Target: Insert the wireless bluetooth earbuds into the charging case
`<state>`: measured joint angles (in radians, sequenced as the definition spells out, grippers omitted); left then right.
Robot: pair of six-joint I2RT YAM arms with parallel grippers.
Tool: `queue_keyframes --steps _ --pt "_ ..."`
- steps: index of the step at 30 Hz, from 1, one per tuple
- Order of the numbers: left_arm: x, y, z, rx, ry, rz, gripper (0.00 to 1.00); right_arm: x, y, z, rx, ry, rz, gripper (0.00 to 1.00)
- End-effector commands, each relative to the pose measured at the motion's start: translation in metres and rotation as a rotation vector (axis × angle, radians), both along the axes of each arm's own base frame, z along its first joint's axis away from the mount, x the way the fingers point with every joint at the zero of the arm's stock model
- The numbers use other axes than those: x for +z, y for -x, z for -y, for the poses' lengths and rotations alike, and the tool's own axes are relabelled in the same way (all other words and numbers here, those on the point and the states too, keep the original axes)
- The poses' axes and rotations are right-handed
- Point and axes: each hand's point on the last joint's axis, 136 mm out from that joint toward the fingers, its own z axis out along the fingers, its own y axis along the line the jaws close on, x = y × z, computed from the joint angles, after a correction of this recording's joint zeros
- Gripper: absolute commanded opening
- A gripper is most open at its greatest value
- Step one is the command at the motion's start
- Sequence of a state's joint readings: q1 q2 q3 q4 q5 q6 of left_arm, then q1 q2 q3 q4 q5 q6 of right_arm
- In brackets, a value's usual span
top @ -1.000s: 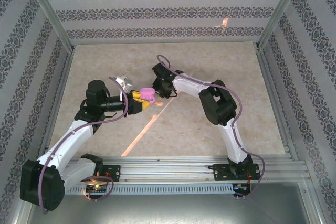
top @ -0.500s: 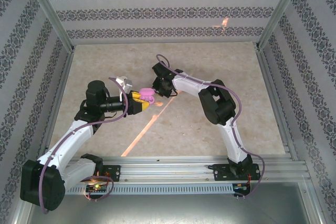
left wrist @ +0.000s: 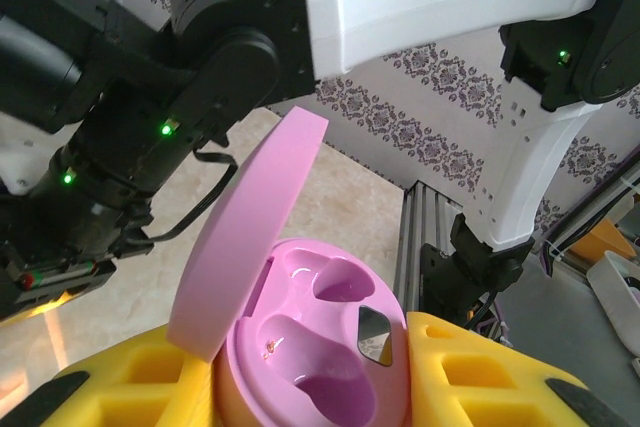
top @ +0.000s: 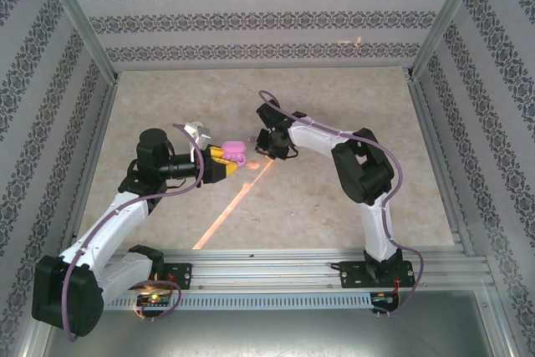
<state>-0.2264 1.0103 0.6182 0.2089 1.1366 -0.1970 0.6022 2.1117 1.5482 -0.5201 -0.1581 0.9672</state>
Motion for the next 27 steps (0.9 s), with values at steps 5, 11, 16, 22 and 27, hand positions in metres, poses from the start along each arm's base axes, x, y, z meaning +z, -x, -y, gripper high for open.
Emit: queue_keyframes --steps 5,11,16,22,27 --pt "0.006 -0.004 -0.002 -0.012 0.006 0.042 0.25 0.03 -0.014 0.006 0.028 -0.013 0.051 0.22" --pt "0.005 -0.006 -0.001 -0.015 0.006 0.039 0.25 0.019 -0.03 -0.013 0.019 -0.043 0.032 0.33" --pt "0.004 -0.006 -0.001 -0.018 0.005 0.037 0.25 0.012 -0.041 -0.026 0.019 -0.043 0.028 0.34" --pt "0.002 -0.006 -0.001 -0.019 0.005 0.033 0.25 0.005 -0.049 -0.031 0.012 -0.018 0.038 0.34" --pt "0.001 -0.008 -0.002 -0.017 0.004 0.032 0.25 0.001 -0.052 -0.03 0.006 -0.005 0.04 0.33"
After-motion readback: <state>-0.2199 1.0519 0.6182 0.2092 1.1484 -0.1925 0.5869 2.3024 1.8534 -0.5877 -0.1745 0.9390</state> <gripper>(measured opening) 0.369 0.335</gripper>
